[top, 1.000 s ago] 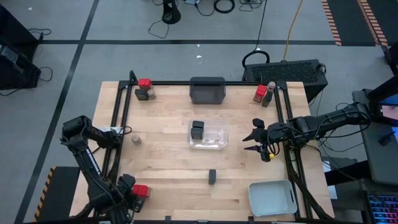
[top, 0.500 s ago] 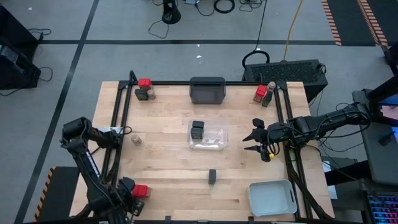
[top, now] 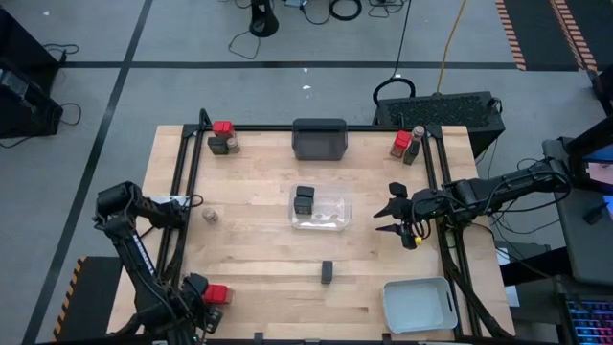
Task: Sort spices by type
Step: Put the green seasoning bottle into the transparent bin
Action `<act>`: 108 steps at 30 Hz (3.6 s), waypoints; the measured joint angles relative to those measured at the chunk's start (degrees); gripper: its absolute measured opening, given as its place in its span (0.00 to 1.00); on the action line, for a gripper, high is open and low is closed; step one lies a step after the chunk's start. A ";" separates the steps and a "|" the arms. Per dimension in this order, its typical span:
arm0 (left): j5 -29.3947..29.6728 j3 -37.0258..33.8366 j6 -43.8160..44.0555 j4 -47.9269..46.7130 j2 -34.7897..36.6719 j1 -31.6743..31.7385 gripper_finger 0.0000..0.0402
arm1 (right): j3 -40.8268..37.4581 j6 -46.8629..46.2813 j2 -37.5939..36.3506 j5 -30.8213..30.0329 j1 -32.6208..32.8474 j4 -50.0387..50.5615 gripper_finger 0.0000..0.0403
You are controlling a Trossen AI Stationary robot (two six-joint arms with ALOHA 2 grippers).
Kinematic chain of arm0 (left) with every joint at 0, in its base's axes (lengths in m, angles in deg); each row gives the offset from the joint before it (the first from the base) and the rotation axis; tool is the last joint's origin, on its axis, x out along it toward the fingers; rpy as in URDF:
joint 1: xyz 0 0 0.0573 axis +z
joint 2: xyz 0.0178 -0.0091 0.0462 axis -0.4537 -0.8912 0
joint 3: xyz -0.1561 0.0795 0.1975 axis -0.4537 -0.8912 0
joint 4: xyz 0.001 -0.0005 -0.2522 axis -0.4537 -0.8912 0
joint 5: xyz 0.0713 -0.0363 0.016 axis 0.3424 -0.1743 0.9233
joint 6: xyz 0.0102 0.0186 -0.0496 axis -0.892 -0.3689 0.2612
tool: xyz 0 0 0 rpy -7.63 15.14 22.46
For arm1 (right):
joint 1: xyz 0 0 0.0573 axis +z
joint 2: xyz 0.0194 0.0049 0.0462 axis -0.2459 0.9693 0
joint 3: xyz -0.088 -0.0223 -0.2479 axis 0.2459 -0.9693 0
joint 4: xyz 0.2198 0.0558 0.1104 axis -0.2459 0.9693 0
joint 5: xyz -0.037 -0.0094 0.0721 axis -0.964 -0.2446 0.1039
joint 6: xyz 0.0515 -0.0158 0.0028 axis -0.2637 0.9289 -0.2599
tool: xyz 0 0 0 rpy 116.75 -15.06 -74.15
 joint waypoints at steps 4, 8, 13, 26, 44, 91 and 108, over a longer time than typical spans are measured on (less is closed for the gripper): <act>0.01 0.00 0.00 0.00 0.00 -0.02 0.69 | 0.00 -0.07 0.00 0.00 0.00 0.00 0.39; 0.04 0.00 0.00 -0.01 0.00 0.00 0.69 | 0.00 -0.13 0.00 0.00 0.02 0.00 0.39; 0.08 0.00 0.00 0.04 0.00 0.00 0.69 | 0.00 -0.08 0.00 0.00 0.01 0.00 0.39; 0.65 0.00 0.02 0.75 -2.89 -0.42 0.69 | 0.00 0.06 0.00 0.00 0.02 0.00 0.39; 1.02 0.00 0.33 1.38 -4.11 -0.79 0.67 | 0.00 -0.35 0.00 0.00 0.01 0.01 0.39; -0.09 -0.04 1.79 -4.00 0.33 -0.75 0.36 | 0.00 0.07 0.00 0.00 0.01 0.92 0.39; -0.42 -0.04 1.92 -16.63 7.21 0.36 0.36 | -0.02 0.31 0.00 0.00 0.02 1.38 0.39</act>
